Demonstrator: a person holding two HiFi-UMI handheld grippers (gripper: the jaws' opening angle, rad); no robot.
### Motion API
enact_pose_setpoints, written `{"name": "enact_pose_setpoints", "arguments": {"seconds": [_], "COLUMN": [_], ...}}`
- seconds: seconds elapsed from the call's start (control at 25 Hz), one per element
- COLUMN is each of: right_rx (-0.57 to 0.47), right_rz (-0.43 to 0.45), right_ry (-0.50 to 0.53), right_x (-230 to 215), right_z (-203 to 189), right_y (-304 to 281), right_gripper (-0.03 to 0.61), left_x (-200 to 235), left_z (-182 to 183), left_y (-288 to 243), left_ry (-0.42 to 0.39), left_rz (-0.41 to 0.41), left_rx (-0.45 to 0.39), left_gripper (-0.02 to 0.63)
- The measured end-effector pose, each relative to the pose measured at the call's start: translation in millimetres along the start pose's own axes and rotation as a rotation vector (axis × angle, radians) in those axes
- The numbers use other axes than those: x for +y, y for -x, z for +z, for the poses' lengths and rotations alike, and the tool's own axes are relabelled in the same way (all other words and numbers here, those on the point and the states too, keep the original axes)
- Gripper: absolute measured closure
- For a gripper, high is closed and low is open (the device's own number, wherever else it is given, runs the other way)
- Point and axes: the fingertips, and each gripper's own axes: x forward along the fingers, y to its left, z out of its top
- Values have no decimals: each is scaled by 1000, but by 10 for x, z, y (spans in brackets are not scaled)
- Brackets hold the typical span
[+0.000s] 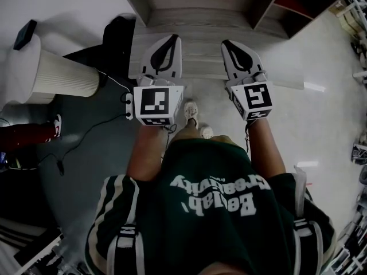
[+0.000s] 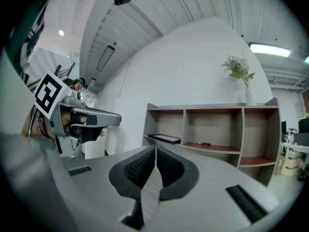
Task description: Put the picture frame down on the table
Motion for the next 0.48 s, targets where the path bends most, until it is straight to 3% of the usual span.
{"name": "enact_pose_setpoints", "arguments": {"seconds": [0.48], "right_rx": [-23], "right_rz": [25], "right_ry": [-11], "right_x": [307], "right_z": [-15], "right_y": [547], "right_gripper": [541], "left_x": [-333], "left_z": [62], "left_y": [661], "left_ry": [-55], "left_rz": [28], "left_rx": [-4], "left_gripper": [594]}}
